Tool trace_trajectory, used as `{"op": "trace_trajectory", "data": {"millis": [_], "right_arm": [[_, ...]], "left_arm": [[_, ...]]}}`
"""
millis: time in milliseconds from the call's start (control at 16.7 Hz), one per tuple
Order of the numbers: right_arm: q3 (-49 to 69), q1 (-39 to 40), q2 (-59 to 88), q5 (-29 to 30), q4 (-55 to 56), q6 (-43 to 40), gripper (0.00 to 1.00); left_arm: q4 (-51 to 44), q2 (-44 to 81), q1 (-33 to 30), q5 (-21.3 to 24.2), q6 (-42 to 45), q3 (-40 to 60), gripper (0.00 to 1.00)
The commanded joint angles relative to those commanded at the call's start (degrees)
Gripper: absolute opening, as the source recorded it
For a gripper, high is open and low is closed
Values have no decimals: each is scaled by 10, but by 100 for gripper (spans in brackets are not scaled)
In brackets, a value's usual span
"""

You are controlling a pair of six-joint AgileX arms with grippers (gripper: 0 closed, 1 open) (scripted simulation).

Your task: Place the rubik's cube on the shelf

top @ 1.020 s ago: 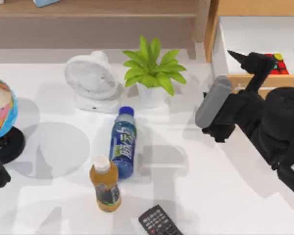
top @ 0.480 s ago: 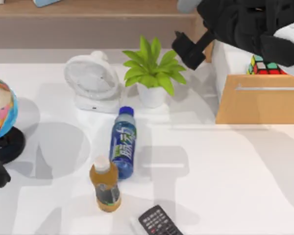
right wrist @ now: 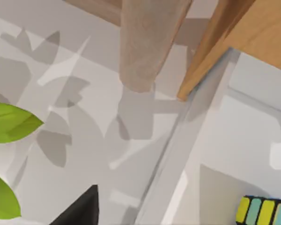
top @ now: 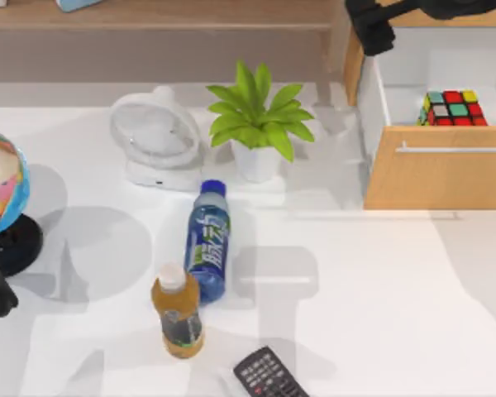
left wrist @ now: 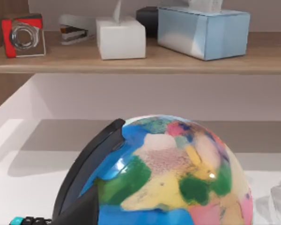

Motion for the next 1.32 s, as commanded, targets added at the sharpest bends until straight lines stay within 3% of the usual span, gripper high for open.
{"op": "trace_trajectory", "data": {"millis": [300,540,1020,1320], "right_arm": [[189,-64,133,1,-240,86,100],[278,-92,212,4,-337,120,100],[293,-94,227,4,-350,125,100],[225,-93,200,4,-310,129,100]], "left_arm": [[0,0,0,0,0,0,100],[0,0,0,0,0,0,100],[0,0,0,0,0,0,100],[0,0,0,0,0,0,100]]}}
